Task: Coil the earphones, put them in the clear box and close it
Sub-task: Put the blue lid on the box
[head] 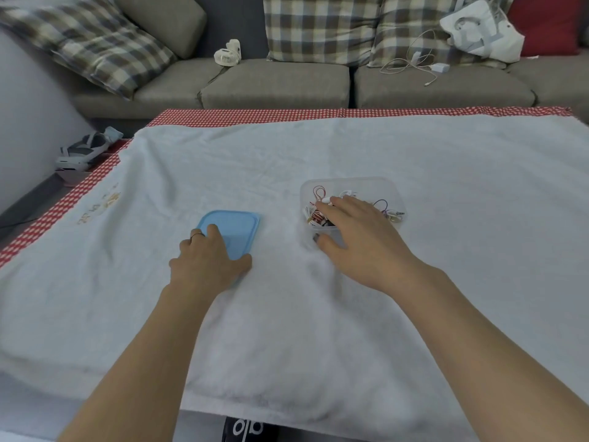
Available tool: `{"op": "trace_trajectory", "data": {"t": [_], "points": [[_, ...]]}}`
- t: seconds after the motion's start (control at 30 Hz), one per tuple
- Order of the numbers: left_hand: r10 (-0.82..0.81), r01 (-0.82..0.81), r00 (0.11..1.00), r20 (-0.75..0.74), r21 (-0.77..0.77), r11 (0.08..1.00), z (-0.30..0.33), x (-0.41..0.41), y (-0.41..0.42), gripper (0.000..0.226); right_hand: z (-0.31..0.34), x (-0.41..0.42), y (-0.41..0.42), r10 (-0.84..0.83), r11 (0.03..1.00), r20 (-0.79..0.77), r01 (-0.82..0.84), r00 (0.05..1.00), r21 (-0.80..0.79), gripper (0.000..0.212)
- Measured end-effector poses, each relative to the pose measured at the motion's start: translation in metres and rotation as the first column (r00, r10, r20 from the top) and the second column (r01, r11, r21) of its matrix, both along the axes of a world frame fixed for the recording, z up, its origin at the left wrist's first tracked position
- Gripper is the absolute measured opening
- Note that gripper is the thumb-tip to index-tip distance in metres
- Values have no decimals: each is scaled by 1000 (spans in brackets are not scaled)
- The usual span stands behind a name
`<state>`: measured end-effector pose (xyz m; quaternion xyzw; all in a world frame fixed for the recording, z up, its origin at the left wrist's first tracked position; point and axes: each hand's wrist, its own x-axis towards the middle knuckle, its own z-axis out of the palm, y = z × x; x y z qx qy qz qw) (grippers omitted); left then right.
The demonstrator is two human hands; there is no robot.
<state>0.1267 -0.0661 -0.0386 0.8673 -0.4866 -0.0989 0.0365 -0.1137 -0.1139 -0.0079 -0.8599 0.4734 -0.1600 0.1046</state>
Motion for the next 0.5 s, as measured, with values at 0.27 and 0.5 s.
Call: {"op": "trace_trajectory", "data": {"t": [0.27, 0.5], "points": [[-107, 150, 979, 172, -256, 955, 41, -8, 6, 28, 12, 5, 9, -25, 995, 280, -2, 960, 98, 46], [-219, 261, 964, 152, -703, 661, 102, -51, 6, 25, 40, -7, 2, -307, 924, 790, -34, 531, 382, 44]]}}
